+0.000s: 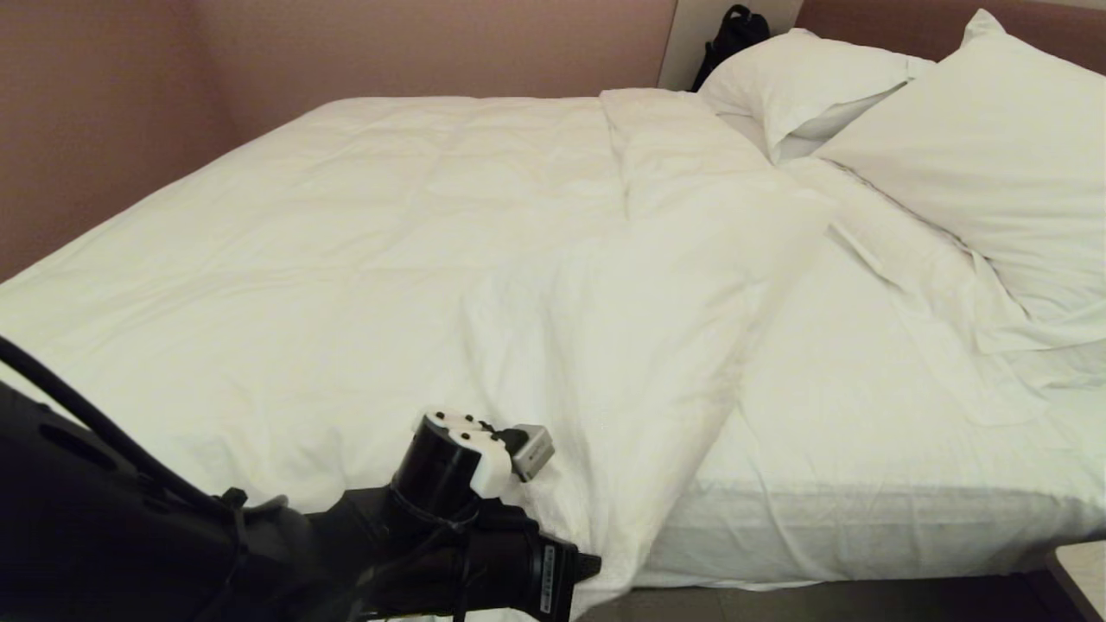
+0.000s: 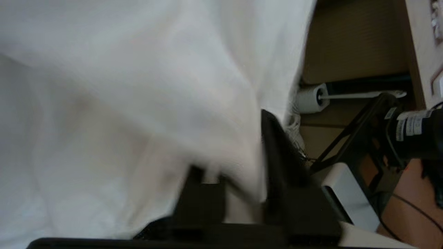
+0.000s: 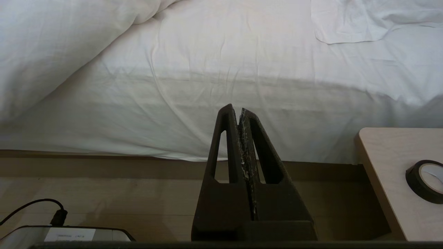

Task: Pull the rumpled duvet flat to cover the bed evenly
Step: Flatten the corners of the folded blanket, then hold the folded corner of the quilt

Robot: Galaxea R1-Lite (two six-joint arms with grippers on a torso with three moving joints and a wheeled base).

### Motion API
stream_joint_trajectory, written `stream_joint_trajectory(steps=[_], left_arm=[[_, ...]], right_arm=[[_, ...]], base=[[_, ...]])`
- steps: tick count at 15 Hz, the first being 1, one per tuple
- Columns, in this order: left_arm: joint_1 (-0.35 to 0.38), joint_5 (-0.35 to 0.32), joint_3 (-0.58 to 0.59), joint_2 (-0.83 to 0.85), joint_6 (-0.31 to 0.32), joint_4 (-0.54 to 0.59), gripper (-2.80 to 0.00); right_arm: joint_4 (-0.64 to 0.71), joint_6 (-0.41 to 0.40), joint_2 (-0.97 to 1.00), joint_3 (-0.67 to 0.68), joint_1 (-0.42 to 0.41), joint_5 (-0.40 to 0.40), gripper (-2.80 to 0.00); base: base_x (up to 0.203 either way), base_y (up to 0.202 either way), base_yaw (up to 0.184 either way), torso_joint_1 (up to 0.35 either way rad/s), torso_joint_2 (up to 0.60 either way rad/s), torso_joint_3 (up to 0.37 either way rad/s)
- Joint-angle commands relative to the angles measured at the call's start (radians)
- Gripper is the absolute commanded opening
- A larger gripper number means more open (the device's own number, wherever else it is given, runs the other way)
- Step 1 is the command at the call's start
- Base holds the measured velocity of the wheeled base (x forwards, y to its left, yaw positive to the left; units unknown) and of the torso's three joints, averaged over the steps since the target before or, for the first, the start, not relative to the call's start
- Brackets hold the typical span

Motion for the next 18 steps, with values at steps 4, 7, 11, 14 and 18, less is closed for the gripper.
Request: stream_joint_trajectory(steps=[4, 7, 11, 14, 18], left_arm=[[-0.024, 0.003, 0.037, -0.067, -0.004, -0.006, 0.0], [-0.035, 0.029, 0.084, -0.189, -0.004, 0.005, 0.0], [-0.029, 0.143, 0.142, -0.37, -0.003, 0.022, 0.0], [-0.007, 0.296, 0.135, -0.475, 0.002, 0.06, 0.0], [0.097, 0.442, 0.023, -0.503, 0.007, 0.054, 0.0]], right_arm=[[0.0, -0.001, 0.001, 0.0, 0.0, 0.0, -2.8], [0.0, -0.001, 0.001, 0.0, 0.0, 0.0, -2.8], [0.0, -0.001, 0.001, 0.0, 0.0, 0.0, -2.8], [0.0, -0.001, 0.001, 0.0, 0.0, 0.0, -2.8], [0.0, -0.001, 0.001, 0.0, 0.0, 0.0, -2.8]], base=[[0.0, 0.0, 0.0, 0.0, 0.0, 0.0], [0.0, 0.0, 0.0, 0.0, 0.0, 0.0], [0.0, 0.0, 0.0, 0.0, 0.0, 0.0], [0.0, 0.0, 0.0, 0.0, 0.0, 0.0], [0.0, 0.0, 0.0, 0.0, 0.0, 0.0]])
